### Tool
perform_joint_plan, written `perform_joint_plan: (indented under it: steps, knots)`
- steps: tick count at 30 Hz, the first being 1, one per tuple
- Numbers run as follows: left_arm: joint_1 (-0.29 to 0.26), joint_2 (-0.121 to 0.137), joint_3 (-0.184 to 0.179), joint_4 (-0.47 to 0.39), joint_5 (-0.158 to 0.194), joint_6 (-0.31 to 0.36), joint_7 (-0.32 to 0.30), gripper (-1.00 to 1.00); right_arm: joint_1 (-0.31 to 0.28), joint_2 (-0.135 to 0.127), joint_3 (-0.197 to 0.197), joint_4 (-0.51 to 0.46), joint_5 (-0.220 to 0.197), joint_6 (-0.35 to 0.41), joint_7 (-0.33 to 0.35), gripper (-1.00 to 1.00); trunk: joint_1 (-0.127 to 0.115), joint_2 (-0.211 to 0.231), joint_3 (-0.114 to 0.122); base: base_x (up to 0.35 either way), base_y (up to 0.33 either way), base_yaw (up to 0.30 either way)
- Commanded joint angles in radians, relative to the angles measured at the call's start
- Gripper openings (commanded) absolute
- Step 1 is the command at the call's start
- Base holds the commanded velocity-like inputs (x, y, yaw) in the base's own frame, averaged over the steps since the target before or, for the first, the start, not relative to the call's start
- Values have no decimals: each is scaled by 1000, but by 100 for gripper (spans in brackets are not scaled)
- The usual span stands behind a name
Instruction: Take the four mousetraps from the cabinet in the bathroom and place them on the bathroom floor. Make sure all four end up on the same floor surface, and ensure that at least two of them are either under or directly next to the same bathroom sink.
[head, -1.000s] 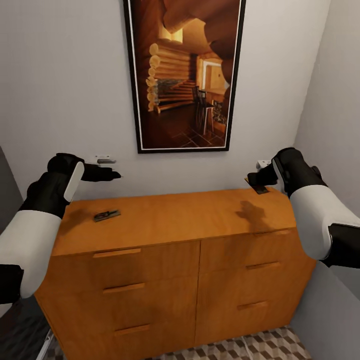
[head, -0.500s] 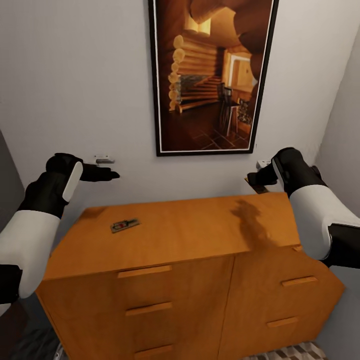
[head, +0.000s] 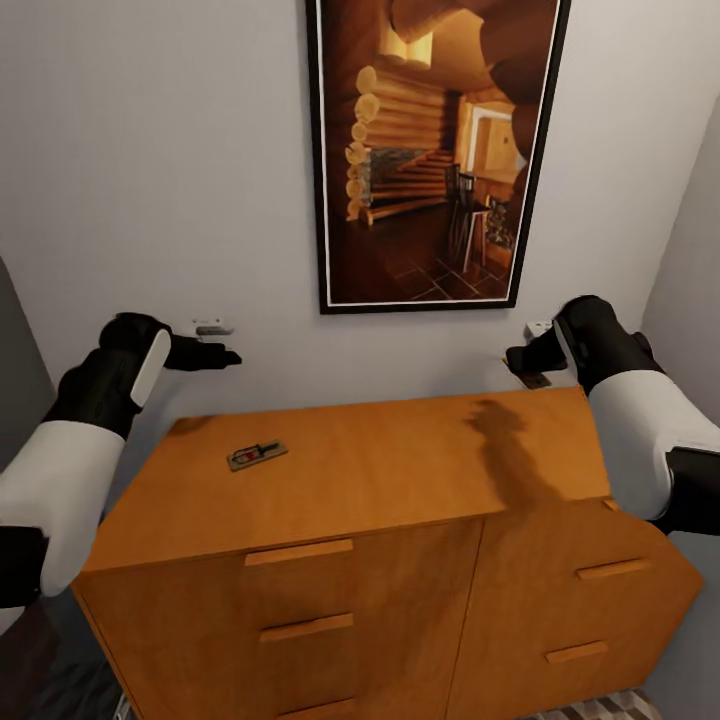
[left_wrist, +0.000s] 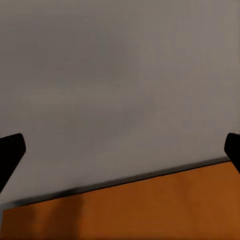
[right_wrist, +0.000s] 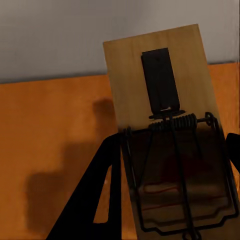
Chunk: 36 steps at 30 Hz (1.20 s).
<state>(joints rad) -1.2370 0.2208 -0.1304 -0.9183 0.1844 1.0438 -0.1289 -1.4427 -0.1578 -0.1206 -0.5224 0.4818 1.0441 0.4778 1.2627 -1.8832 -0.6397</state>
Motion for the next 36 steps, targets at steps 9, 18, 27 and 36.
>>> perform_joint_plan:
  steps: [9, 18, 27, 36]
  knots:
    - [-1, -8, -7, 42, 4, 3, 2, 100, -1, -81, -5, 18, 32, 3, -2, -100, 0, -1, -1, 0, 0, 0]
    - [-1, -18, -17, 44, 4, 3, 2, 100, -1, -135, -4, 22, 38, 3, -7, -100, 0, -1, -1, 0, 0, 0]
    - [-1, -16, -122, 38, 8, 3, 0, 100, -1, -139, -4, 22, 41, 3, -8, -100, 0, -1, -1, 0, 0, 0]
    - [-1, 2, -277, 30, 147, 3, -44, 100, -1, -139, -4, 22, 43, 3, -9, -100, 0, -1, -1, -1, 0, 0]
